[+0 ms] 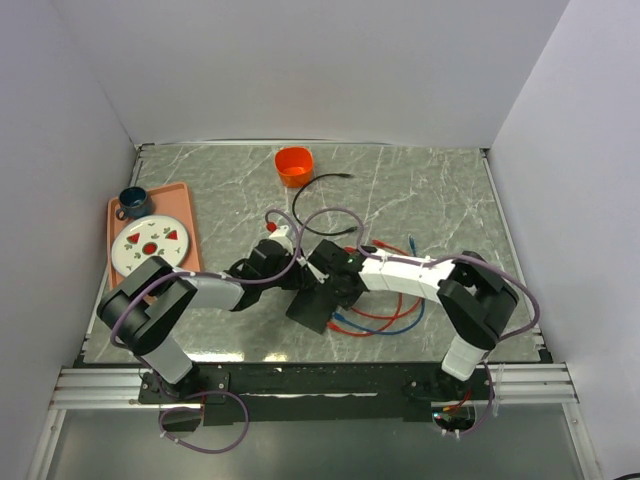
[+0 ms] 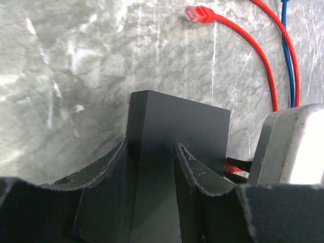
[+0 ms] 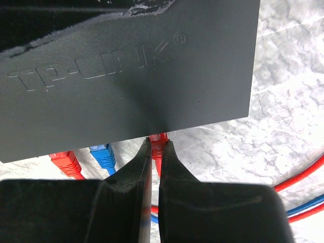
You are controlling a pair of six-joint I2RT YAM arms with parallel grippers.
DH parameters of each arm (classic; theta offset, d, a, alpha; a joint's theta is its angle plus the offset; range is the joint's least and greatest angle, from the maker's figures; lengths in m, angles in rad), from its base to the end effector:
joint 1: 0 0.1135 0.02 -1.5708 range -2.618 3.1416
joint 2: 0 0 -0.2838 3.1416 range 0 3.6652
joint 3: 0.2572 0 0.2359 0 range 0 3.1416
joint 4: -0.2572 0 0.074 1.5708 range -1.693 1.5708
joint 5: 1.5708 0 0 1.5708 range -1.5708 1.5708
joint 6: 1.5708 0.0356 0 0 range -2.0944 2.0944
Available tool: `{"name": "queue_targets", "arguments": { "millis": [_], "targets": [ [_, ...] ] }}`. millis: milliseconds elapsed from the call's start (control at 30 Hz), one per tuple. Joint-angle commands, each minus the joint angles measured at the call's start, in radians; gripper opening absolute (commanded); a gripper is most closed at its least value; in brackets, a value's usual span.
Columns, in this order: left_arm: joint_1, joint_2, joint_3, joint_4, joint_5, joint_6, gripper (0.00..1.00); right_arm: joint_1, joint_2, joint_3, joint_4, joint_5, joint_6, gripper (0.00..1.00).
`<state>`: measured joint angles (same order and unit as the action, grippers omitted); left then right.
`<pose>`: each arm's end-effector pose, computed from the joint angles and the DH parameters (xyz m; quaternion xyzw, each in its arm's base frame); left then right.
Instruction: Insert the plug into the switch port
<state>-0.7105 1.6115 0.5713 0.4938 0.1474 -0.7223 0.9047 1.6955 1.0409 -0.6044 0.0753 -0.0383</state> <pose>0.2180 -0.1945 0.1739 0.0310 0.8695 -0.3694 0.3265 0.1914 0.2393 0.1996 -0.4432 0.8821 0.0314 0.1564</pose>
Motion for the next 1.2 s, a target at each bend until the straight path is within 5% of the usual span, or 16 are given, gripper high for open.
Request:
{"name": "queue_targets", "arguments": {
  "millis": [0, 467, 1167],
  "targets": [
    [-0.133, 0.002, 0.044, 0.074, 0.31, -0.118, 0.41, -0.001, -0.123, 0.009, 0.529, 0.012, 0.032, 0.0],
    [-0.19, 0.021, 0.079, 0.068, 0.278, -0.141, 0.38, -0.003, -0.286, -0.186, 0.88, -0.066, 0.029, 0.0],
    [-0.294, 0.065, 0.021, 0.15, 0.251, -0.232, 0.35, -0.036, -0.283, -0.153, 0.979, 0.041, 0.126, 0.0]
  ]
}}
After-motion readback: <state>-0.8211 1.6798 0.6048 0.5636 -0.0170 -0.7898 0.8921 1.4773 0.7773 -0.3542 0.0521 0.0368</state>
